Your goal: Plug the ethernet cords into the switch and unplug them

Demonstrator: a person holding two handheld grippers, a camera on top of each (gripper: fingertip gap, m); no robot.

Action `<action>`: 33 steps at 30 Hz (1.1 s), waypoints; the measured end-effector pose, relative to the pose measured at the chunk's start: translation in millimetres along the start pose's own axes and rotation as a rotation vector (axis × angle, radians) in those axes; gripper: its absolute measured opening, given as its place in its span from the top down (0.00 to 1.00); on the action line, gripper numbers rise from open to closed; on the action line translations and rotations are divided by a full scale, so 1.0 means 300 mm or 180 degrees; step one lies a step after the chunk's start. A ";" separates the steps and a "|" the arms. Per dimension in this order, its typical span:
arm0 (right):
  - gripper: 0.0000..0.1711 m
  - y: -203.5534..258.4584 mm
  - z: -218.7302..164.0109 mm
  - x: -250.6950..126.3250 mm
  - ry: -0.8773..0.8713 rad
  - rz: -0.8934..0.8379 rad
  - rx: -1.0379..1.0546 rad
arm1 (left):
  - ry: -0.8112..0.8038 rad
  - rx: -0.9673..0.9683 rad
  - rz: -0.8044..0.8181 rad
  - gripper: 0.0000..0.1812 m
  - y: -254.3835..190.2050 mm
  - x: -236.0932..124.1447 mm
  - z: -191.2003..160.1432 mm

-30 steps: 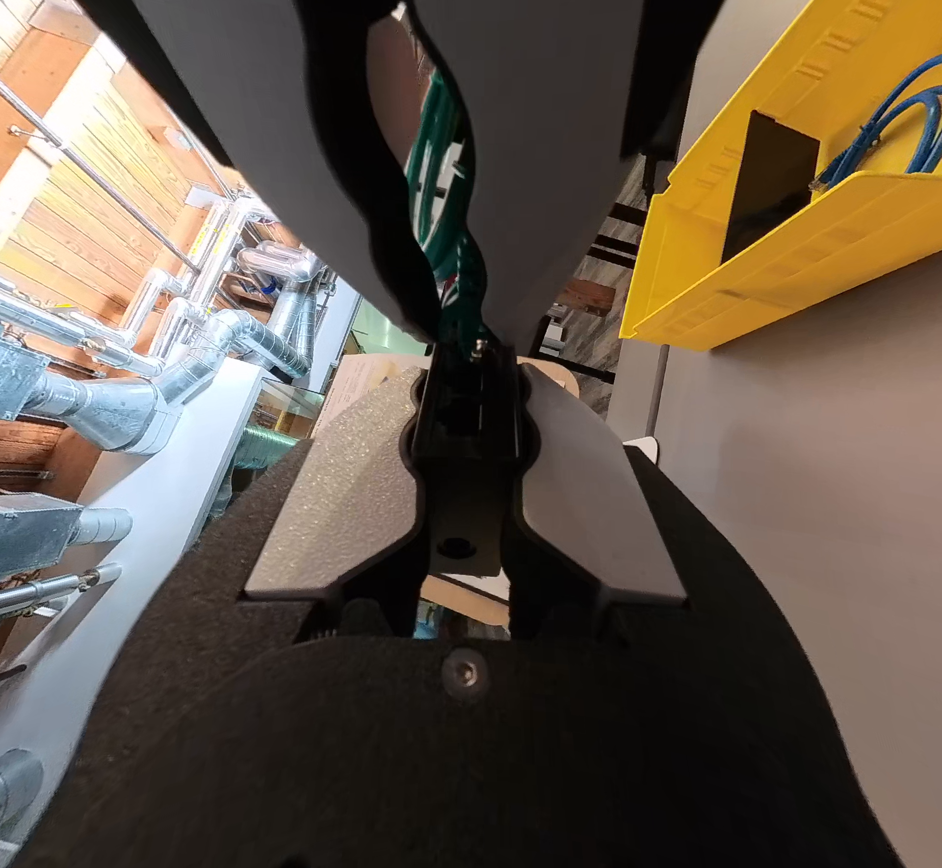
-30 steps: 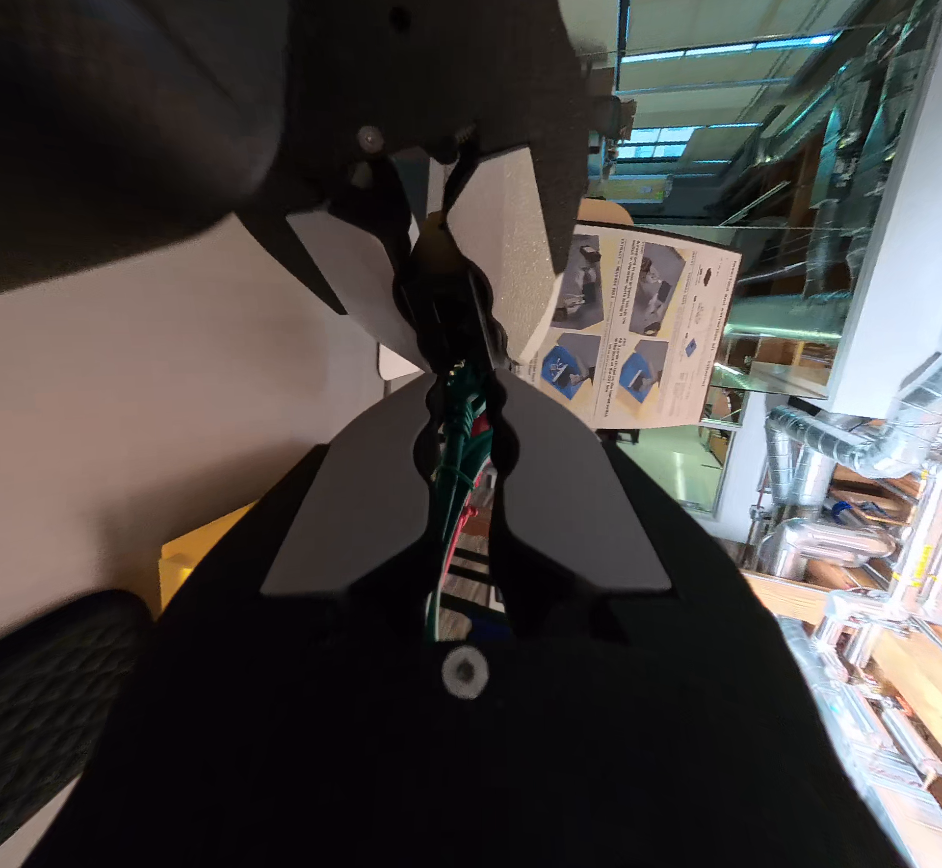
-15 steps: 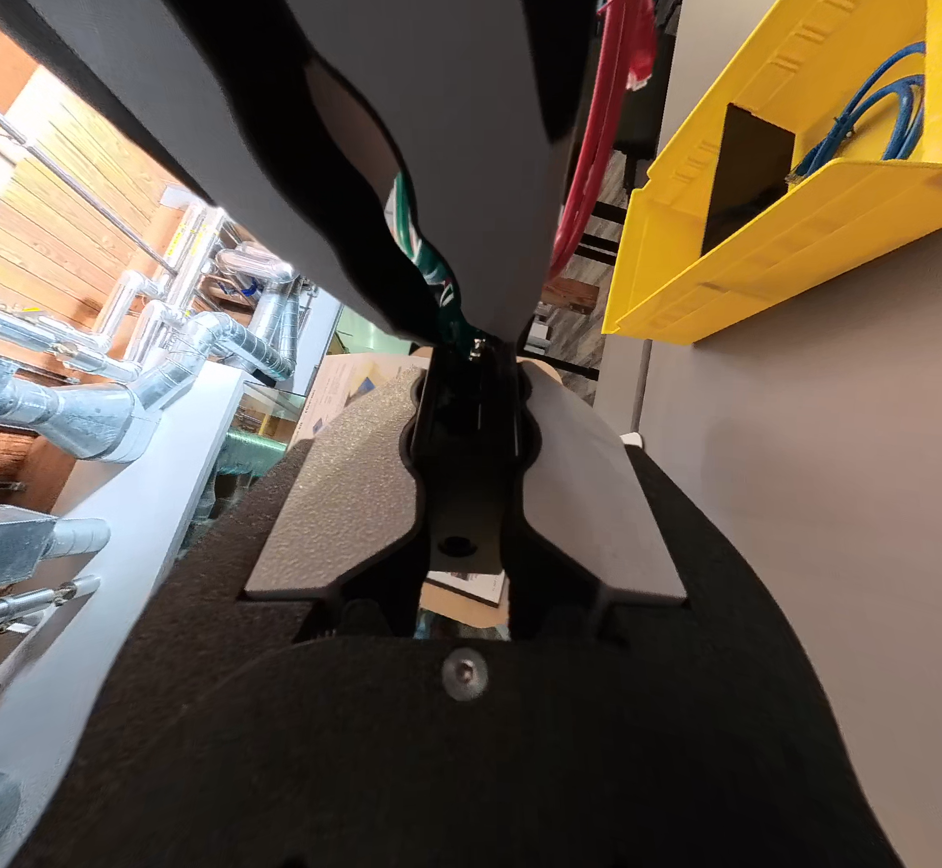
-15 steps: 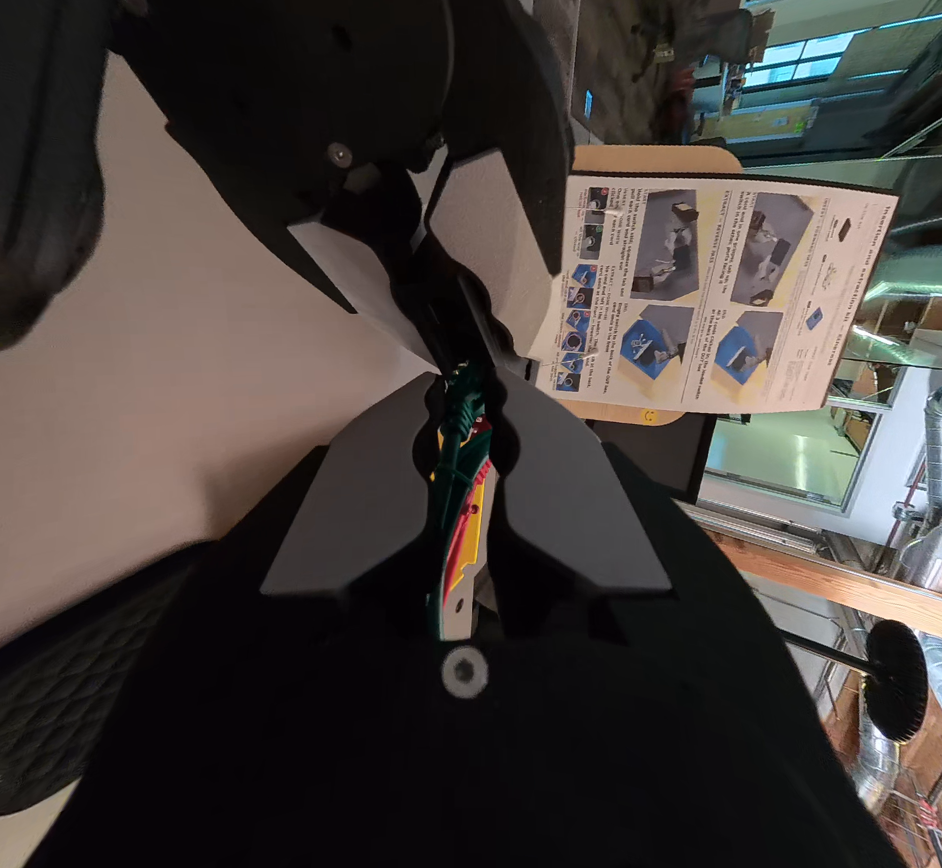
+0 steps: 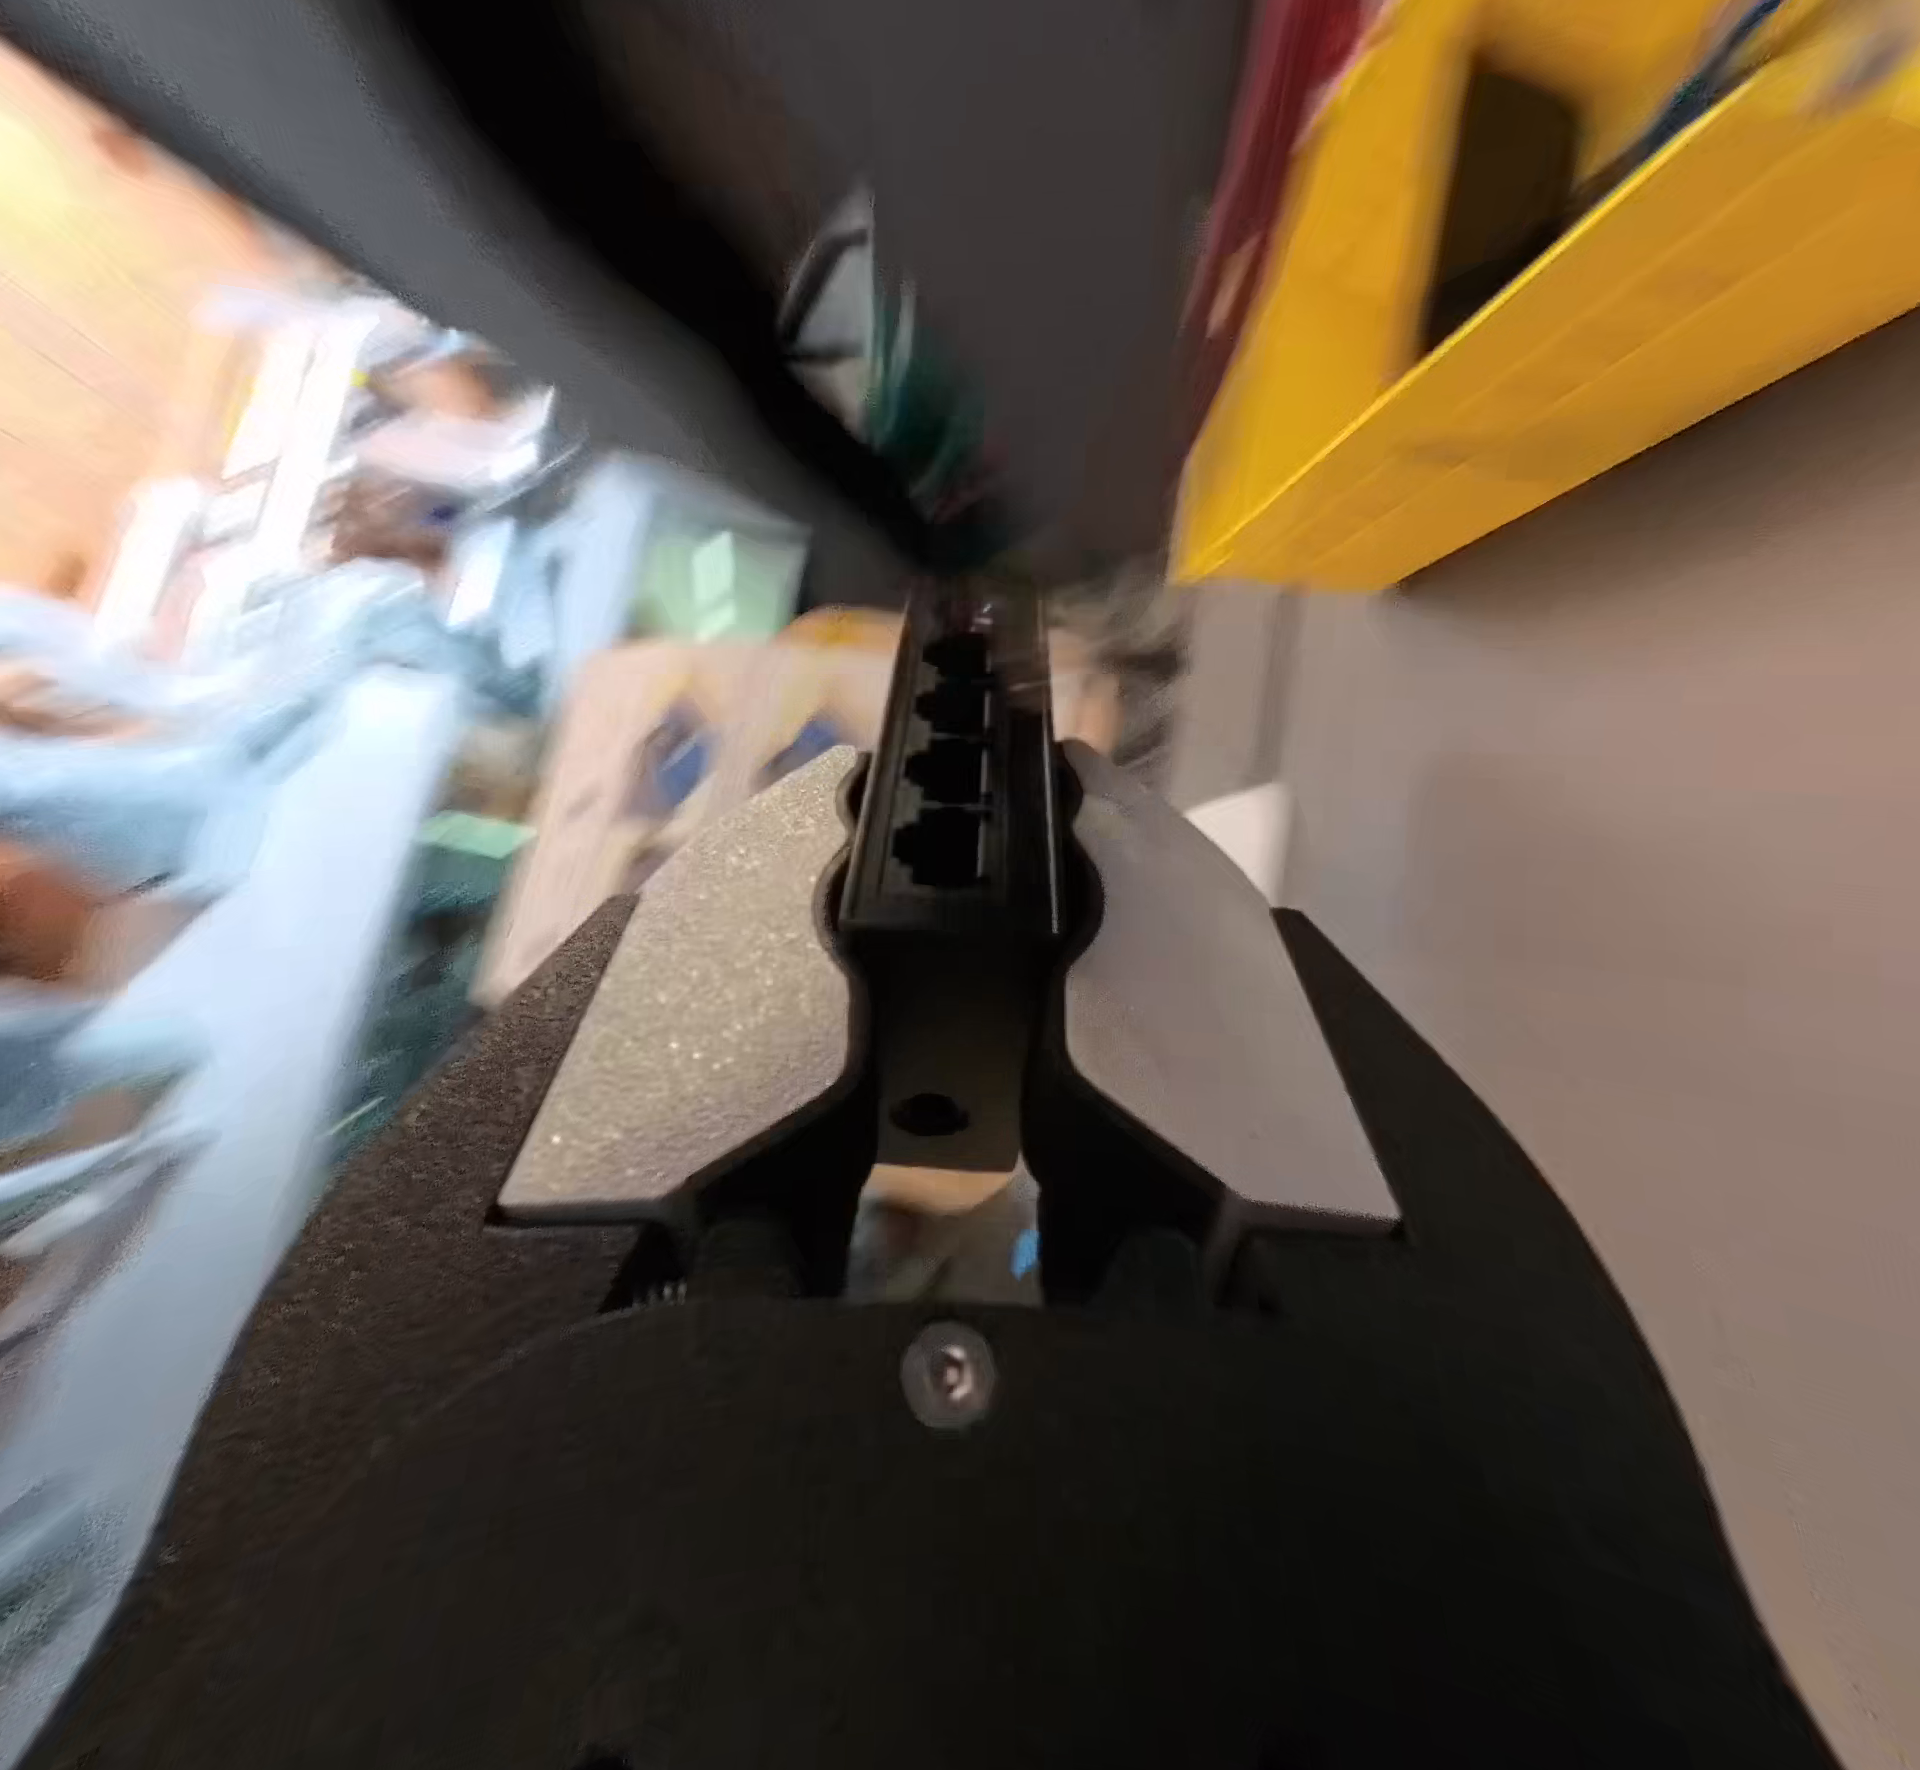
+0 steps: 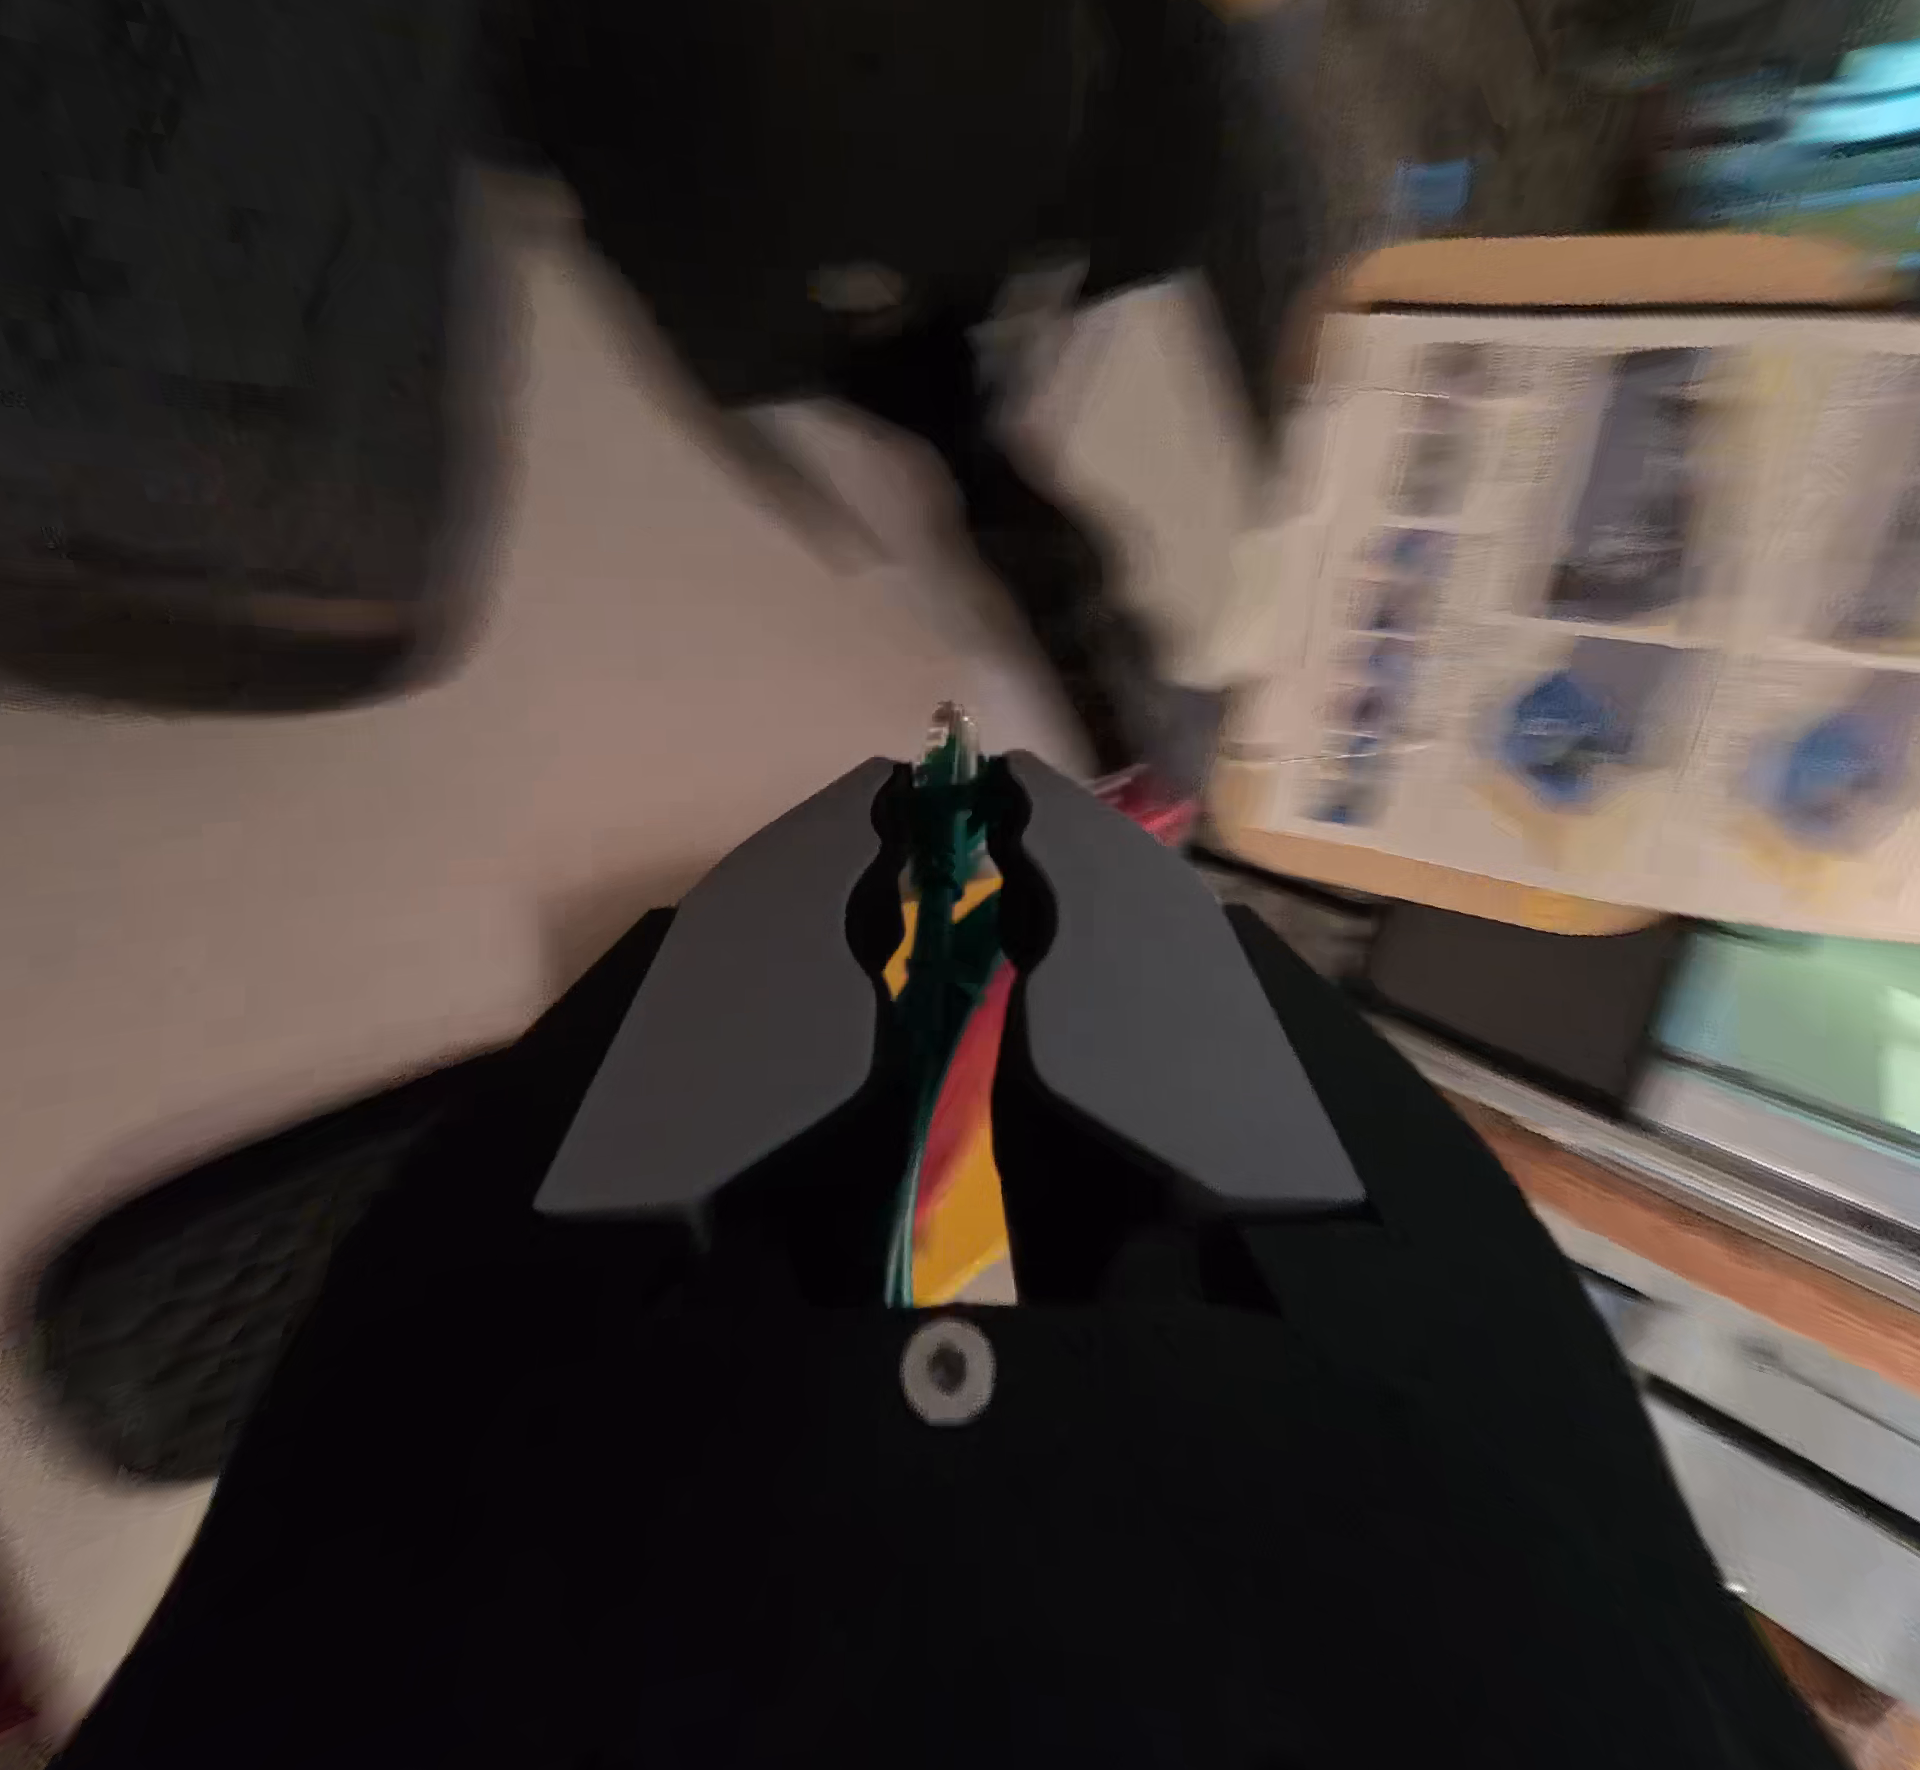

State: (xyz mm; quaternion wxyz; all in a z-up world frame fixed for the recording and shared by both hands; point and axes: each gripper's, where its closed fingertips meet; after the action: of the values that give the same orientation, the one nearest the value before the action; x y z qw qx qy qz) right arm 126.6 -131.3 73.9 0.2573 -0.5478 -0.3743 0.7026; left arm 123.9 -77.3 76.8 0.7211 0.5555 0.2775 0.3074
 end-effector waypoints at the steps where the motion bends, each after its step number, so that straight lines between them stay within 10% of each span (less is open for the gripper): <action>1: 0.91 0.052 -0.018 0.005 0.0063 0.0295 0.0079 | 0.0233 0.0139 0.0186 0.83 0.036 0.009 -0.066; 4: 0.91 0.086 -0.080 0.042 0.0189 -0.0130 -0.0438 | 0.0158 -0.0342 -0.0002 0.83 0.087 -0.012 -0.134; 17: 0.91 0.032 -0.352 -0.060 -0.0154 -0.0301 0.1080 | 0.0914 -0.0555 -0.0374 0.83 0.081 0.000 -0.348; 33: 0.91 0.089 -0.838 0.308 0.0826 -0.0225 0.1696 | 0.1009 -0.0554 -0.0414 0.83 0.078 0.005 -0.374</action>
State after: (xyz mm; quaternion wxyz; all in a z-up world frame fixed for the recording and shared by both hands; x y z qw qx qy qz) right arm 345.0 -14.3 -31.1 0.4620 -0.5328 -0.1595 0.6908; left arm 38.6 -0.8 73.8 0.7320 0.4165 0.3954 0.3666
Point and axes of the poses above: each gripper's, where its closed fingertips meet, x out along the fingers, z out of its top, y = z × x across the jaws, and after that the axes turned 5 degrees about -z, right-handed
